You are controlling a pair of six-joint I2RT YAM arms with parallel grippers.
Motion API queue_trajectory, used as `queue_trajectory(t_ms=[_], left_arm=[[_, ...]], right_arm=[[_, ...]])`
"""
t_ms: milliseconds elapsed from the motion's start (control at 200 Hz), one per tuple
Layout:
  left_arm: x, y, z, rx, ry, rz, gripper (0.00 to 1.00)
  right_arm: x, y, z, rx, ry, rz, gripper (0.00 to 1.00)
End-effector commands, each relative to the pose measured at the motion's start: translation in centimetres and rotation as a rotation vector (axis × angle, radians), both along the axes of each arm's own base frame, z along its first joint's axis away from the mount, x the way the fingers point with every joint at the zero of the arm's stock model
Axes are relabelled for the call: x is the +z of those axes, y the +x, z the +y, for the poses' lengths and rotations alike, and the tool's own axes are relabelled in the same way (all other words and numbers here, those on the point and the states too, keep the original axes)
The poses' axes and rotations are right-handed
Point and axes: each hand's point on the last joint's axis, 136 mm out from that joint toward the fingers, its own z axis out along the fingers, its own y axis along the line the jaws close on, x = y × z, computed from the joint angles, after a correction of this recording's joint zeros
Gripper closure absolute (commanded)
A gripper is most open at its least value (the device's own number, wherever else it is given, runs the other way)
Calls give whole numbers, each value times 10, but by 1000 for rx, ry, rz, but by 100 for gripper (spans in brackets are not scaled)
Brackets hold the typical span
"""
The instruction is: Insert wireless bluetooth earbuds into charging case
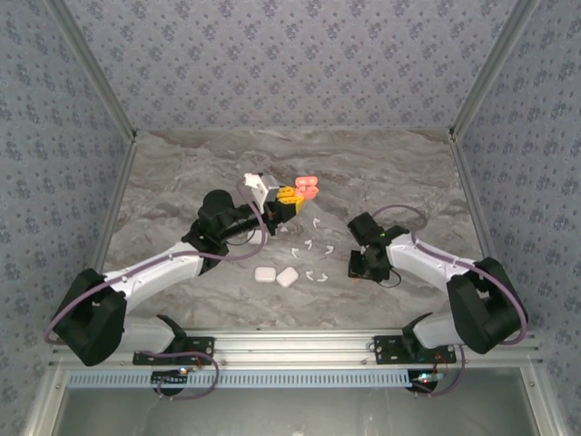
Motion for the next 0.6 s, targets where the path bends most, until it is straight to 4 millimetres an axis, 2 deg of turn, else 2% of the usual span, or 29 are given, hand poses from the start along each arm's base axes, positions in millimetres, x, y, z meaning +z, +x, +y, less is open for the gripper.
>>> queue_trajectory(t_ms=[0, 250, 430, 470, 595], left_arm=[[19, -8, 1, -13, -24, -58, 100], [18, -8, 1, -15, -19, -57, 100], [18, -8, 1, -14, -15, -57, 100], [17, -7, 2, -11, -13, -57, 100], [17, -8, 2, -11, -9, -57, 100]], right_arm=[[1, 8, 7, -17, 13, -9, 60], [-6, 5, 10, -10, 8, 14, 65], [-9, 1, 11, -3, 9, 31, 72], [-7, 7, 15, -1, 22, 6, 74], [-4, 10, 15, 10, 18, -6, 76]])
